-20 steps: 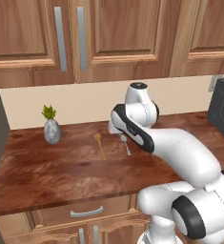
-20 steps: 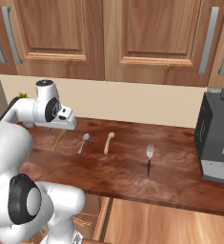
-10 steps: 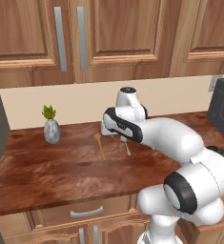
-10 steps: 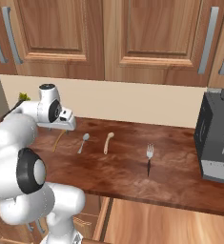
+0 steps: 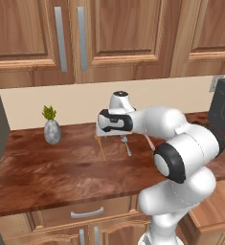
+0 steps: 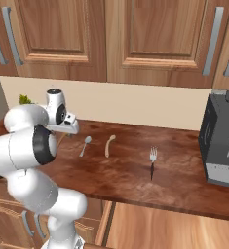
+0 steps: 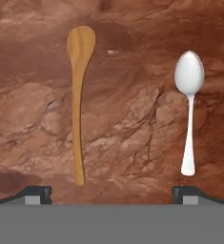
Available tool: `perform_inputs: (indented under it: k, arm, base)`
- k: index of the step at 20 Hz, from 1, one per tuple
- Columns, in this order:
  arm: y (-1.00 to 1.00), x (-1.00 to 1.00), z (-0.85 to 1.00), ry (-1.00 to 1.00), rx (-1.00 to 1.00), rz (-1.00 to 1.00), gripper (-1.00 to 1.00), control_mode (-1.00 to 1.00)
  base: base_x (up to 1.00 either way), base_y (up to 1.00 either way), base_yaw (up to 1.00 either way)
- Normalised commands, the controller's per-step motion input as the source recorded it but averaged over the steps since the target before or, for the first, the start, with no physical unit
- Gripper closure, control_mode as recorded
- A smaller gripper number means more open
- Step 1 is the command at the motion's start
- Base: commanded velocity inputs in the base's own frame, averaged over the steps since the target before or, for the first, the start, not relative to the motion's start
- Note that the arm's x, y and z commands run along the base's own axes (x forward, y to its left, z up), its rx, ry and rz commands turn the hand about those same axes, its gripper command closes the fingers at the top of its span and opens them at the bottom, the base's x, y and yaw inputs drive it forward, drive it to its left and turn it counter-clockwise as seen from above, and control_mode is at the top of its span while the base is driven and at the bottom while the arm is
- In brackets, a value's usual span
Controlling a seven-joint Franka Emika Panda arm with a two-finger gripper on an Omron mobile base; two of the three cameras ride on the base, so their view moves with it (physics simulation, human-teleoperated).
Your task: Organize the utensils by type. Pick up the wooden spoons from the counter and place them in the open cabinet. Then pick up the metallic utensils from the counter and place them in the open drawer.
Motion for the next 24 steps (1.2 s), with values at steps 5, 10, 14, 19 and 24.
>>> perform_inputs:
  k: [5,10,14,19,24]
  arm:
    - [0.29,0.49,-0.36,0.1,0.0,0.0,-1.0,-1.0]
    - [0.14,0.46,-0.36,0.21,0.0,0.0,-1.0,-1.0]
    - [0.17,0.42,-0.4,0.24,0.0,0.0,-1.0,-1.0]
    - [0.24,0.37,-0.32,0.14,0.0,0.0,-1.0,-1.0]
    - [0.2,0.28,-0.29,0.11,-0.01,0.0,-1.0,-1.0]
  base:
    - [0.0,0.0,0.0]
    - [0.0,0.0,0.0]
    - [0.0,0.0,0.0]
    - [0.0,0.0,0.0]
    - [0.0,0.0,0.0]
